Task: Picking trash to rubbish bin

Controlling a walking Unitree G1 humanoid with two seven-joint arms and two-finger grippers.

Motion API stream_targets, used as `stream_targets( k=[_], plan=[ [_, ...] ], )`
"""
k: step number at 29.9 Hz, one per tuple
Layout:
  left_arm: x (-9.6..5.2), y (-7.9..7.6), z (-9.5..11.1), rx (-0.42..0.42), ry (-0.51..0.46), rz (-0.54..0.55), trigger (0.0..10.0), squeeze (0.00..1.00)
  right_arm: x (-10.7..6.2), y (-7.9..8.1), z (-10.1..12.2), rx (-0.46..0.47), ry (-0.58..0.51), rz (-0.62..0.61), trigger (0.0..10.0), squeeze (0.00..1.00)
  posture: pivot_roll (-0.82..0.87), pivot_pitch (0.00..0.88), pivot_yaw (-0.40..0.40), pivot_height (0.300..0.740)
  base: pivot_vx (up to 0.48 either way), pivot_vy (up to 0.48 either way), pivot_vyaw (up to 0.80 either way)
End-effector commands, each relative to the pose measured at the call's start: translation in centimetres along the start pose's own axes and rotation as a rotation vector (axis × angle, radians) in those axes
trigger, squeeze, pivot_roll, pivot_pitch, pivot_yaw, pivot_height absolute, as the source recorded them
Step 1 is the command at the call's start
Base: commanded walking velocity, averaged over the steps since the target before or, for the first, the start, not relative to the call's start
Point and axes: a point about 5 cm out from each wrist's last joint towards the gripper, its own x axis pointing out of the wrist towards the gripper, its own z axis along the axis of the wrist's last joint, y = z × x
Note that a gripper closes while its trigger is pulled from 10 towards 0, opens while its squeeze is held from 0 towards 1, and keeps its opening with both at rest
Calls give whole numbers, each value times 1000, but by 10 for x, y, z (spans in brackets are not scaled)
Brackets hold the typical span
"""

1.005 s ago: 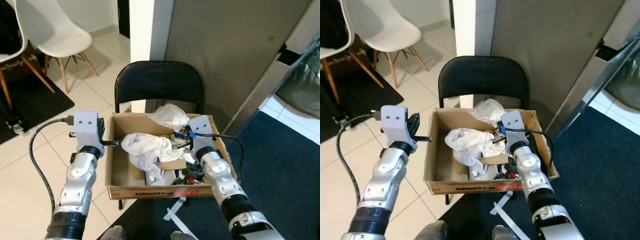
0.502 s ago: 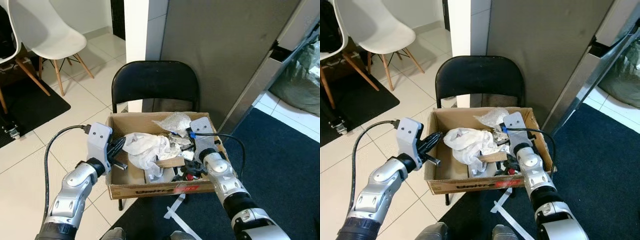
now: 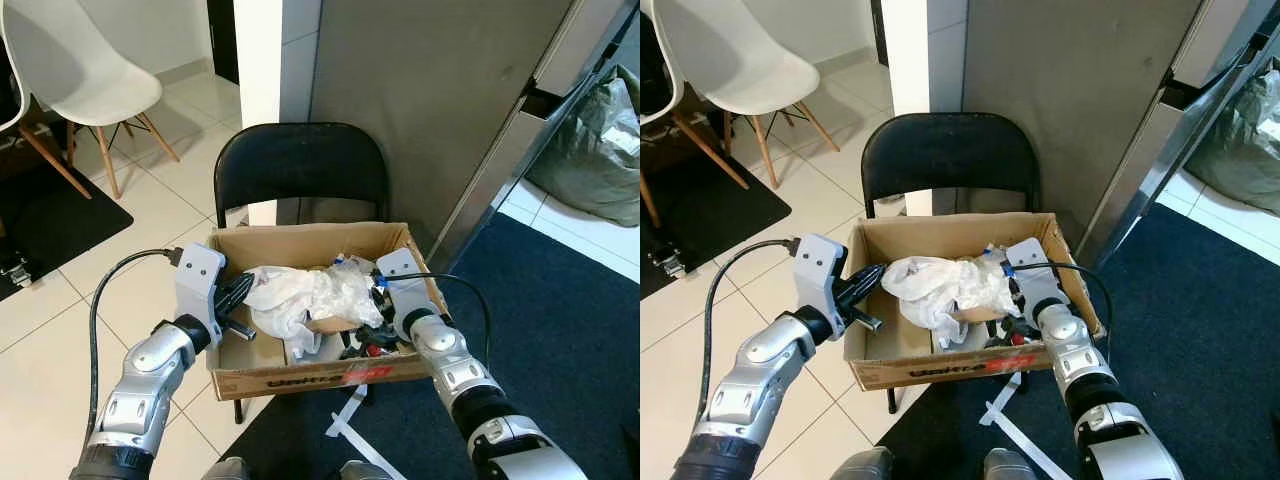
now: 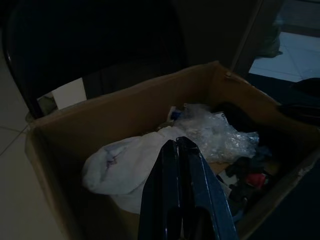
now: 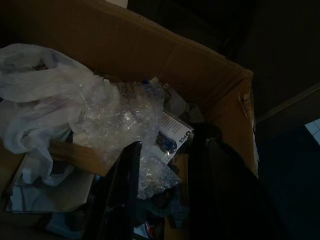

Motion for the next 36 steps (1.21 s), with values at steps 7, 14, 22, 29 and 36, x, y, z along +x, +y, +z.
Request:
stream_targets(
  k=[7,14,22,29,36],
  plan=[
    [1,36,12,30,-72,380,10000,0,0,-15,20,121,-141,-109,10000,0,61,22,-47,740,0,0,0],
    [-5,46,18,9,-130,552,10000,0,-3,-9,26,167,-198,-71,10000,0,59,18,-47,740,0,0,0],
    [-1,31,14,-35,-139,534,10000,0,-5,-2,22,190,-194,-31,10000,0,54,12,-46,740,0,0,0],
    [3,24,12,-28,-137,517,10000,0,-5,-2,22,191,-193,-22,10000,0,54,14,-43,740,-264,0,0],
    [3,26,13,-28,-136,518,10000,0,-5,0,23,196,-192,-18,10000,0,62,17,-30,740,-371,0,0]
  ],
)
